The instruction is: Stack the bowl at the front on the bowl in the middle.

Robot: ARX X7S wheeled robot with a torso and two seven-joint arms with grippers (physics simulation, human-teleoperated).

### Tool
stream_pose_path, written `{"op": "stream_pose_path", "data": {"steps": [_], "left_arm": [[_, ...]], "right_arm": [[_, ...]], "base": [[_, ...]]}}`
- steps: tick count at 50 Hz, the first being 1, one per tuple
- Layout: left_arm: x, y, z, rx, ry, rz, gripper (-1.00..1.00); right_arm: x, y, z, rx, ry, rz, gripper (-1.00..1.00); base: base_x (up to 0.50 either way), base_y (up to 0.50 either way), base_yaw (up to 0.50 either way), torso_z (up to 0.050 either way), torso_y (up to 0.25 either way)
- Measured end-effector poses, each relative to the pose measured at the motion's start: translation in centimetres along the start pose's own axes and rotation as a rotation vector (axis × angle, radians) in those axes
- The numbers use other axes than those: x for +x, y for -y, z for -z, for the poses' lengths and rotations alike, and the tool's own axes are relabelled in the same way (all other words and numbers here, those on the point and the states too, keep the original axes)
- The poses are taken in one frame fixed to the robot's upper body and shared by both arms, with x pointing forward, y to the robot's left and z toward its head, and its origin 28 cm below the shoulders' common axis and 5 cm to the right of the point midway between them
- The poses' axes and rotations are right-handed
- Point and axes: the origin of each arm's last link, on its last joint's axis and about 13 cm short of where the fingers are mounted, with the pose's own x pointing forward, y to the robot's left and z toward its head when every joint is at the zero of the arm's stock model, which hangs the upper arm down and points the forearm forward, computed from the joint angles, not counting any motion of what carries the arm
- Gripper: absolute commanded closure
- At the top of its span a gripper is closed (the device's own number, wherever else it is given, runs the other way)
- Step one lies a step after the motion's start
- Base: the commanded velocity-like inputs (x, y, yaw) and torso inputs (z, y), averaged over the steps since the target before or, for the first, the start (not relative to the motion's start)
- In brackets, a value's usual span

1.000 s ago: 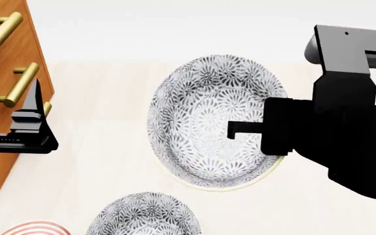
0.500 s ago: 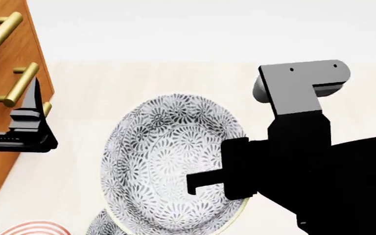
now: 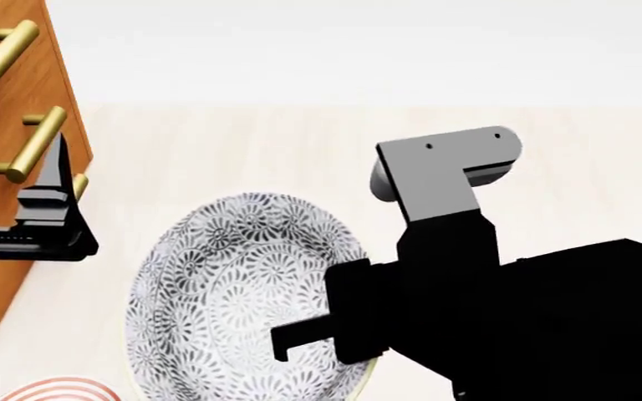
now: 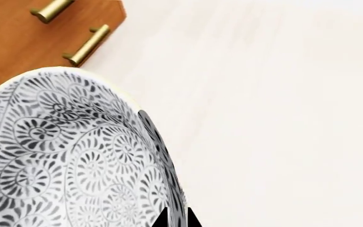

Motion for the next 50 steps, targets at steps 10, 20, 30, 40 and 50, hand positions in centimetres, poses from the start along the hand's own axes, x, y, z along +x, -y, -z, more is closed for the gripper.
{"op": "stream_pose_path", "data": {"steps": [10,20,30,40,50], "left_arm": [[0.0,0.0,0.1,-0.002,-0.003,-0.002,-1.00],[0.0,-0.1,0.1,-0.004,-0.005,-0.003,-1.00],[-0.1,-0.1,0.2,-0.005,-0.007,-0.002,-1.00],[-0.1,-0.1,0.2,-0.004,-0.010,0.000,-1.00],[-0.1,-0.1,0.3,-0.003,-0.014,0.002,-1.00]], "right_arm": [[1.0,0.2,-0.2,0.049,-0.024,-0.036,1.00],[1.7,0.5,-0.1,0.075,-0.046,-0.050,1.00],[2.6,0.8,-0.1,0.093,-0.066,-0.050,1.00],[3.8,1.2,0.2,0.111,-0.098,-0.046,1.00],[5.3,1.5,0.8,0.122,-0.137,-0.044,1.00]], "base": [[0.00,0.00,0.00,0.000,0.000],[0.00,0.00,0.00,0.000,0.000],[0.00,0.00,0.00,0.000,0.000],[0.00,0.00,0.00,0.000,0.001],[0.00,0.00,0.00,0.000,0.000]]}}
